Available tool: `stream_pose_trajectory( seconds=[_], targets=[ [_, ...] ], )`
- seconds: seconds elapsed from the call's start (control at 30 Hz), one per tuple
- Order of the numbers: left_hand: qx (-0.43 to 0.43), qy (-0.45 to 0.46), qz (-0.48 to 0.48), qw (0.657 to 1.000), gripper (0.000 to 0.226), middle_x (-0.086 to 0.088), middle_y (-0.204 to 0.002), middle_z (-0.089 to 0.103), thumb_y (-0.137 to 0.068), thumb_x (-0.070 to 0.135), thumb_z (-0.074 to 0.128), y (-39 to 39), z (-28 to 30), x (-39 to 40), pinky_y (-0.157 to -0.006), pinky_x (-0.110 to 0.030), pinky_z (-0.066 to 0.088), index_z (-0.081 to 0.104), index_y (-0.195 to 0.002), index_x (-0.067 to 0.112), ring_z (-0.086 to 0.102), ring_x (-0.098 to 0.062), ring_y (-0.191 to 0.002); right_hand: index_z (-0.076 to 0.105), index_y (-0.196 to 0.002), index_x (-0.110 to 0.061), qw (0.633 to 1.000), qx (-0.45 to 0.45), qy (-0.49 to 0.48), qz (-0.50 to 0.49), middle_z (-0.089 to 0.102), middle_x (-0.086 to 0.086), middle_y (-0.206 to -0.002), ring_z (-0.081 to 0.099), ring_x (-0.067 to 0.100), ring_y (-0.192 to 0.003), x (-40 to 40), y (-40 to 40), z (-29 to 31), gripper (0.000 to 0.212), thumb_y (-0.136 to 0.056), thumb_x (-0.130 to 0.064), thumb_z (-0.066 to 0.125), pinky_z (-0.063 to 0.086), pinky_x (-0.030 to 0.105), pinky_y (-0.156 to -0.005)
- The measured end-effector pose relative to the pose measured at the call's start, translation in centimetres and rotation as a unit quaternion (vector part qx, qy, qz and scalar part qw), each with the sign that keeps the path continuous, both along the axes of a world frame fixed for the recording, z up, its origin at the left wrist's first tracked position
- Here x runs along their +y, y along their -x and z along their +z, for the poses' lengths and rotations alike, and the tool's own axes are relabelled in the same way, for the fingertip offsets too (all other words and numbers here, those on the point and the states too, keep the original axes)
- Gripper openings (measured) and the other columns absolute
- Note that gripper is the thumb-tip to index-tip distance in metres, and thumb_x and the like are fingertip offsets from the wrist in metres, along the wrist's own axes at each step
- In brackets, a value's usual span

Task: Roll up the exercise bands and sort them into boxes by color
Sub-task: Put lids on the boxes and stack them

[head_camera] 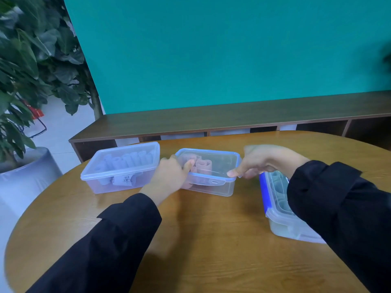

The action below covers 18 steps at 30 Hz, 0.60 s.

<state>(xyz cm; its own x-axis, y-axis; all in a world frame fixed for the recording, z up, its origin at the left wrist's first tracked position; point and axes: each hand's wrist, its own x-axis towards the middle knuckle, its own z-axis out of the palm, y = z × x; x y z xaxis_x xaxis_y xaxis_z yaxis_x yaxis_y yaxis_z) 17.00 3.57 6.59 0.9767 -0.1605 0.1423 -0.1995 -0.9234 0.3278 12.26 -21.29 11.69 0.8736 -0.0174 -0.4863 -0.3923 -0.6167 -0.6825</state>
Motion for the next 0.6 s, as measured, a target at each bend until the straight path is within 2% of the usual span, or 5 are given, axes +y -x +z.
stream_pose_trajectory(
  seconds=[0.1,0.2,0.27,0.47,0.6],
  targets=[
    [0.022,0.009,-0.016,1.000,0.062,-0.016,-0.103,0.062,-0.103,0.059,0.035,-0.6,0.1,0.0,-0.079,-0.035,0.042,0.054,-0.118,0.001,0.058,-0.033,-0.102,0.041,-0.147,-0.001,0.997,-0.078,0.018,0.010,0.037,0.007,-0.159,0.048,0.025,-0.137,-0.2,-0.8,-0.1,0.113,-0.059,-0.047,0.095,0.041,0.041,-0.114],
    [-0.017,-0.004,-0.007,1.000,0.059,-0.016,-0.116,0.057,-0.105,0.055,0.034,-0.8,0.2,-0.1,-0.079,-0.037,0.041,0.046,-0.137,0.007,0.057,-0.034,-0.106,0.066,-0.126,-0.006,0.981,-0.181,0.055,-0.034,0.068,0.010,-0.126,0.069,0.024,-0.105,-0.5,-1.5,-1.0,0.050,-0.085,-0.031,0.081,0.056,0.037,-0.097],
    [-0.068,-0.086,0.046,0.993,0.053,-0.014,-0.125,0.055,-0.107,0.050,0.035,-0.1,0.9,-0.4,-0.075,-0.039,0.042,0.042,-0.142,0.011,0.061,-0.037,-0.109,0.073,-0.108,-0.007,0.975,-0.204,0.071,-0.051,0.075,0.010,-0.101,0.073,0.022,-0.083,-0.8,-1.4,-1.4,0.025,-0.088,-0.022,0.078,0.061,0.032,-0.083],
    [-0.136,-0.118,0.053,0.982,0.042,-0.010,-0.120,0.052,-0.105,0.052,0.037,4.2,0.7,-0.1,-0.067,-0.037,0.038,0.055,-0.125,0.019,0.060,-0.036,-0.102,0.069,-0.095,0.000,0.993,-0.116,0.009,-0.032,0.071,0.016,-0.094,0.072,0.019,-0.075,0.1,1.1,-0.1,0.017,-0.086,-0.009,0.079,0.060,0.024,-0.068],
    [-0.075,-0.002,0.055,0.996,0.047,-0.015,-0.114,0.053,-0.102,0.054,0.042,6.0,-0.4,1.5,-0.077,-0.039,0.045,0.061,-0.120,0.015,0.060,-0.039,-0.103,0.065,-0.104,0.007,0.998,-0.057,-0.031,-0.004,0.073,0.019,-0.096,0.074,0.021,-0.081,1.6,3.3,0.4,0.023,-0.088,-0.007,0.077,0.060,0.024,-0.070]
  ],
)
